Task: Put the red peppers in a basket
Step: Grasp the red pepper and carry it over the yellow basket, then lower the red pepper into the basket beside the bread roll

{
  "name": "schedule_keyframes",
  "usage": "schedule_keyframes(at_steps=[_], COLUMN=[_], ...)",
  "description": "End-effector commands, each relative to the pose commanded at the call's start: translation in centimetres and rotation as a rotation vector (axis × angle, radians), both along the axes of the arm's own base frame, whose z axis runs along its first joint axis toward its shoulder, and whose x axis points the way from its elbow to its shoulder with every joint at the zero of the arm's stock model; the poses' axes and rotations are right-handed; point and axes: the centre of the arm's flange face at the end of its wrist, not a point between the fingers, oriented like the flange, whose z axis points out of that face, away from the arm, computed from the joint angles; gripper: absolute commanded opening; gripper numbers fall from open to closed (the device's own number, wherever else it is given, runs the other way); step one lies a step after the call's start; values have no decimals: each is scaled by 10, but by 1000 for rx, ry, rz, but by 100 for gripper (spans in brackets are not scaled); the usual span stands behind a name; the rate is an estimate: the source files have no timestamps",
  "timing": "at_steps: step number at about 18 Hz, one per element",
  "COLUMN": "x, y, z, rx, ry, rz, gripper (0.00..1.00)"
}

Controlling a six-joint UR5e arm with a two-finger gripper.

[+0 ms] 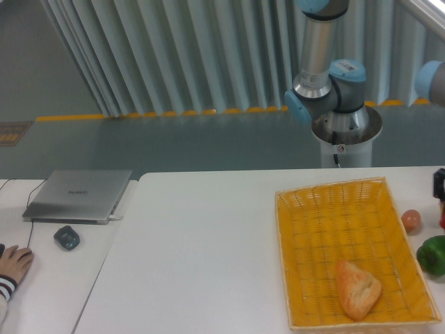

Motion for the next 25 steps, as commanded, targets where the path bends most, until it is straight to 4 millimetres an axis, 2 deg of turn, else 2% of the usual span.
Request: schedule_keyframes(at_steps=[4,8,10,12,16,18,21,22,25], x=[39,97,139,165,200,208,210,210,208], y=[26,61,86,102,121,130,138,139,140], z=[0,0,-8,-16,-26,-30,-46,-46,-50], rx=[-3,-30,-86,-108,-120,-110,-137,-139,-136], ry=[-5,-9,9,9,-8,7,23,25,28], rz=[-48,-40,-39,-29,-25,-24,-26,-26,-26], gripper=[44,45,45,45,45,45,52,60,69])
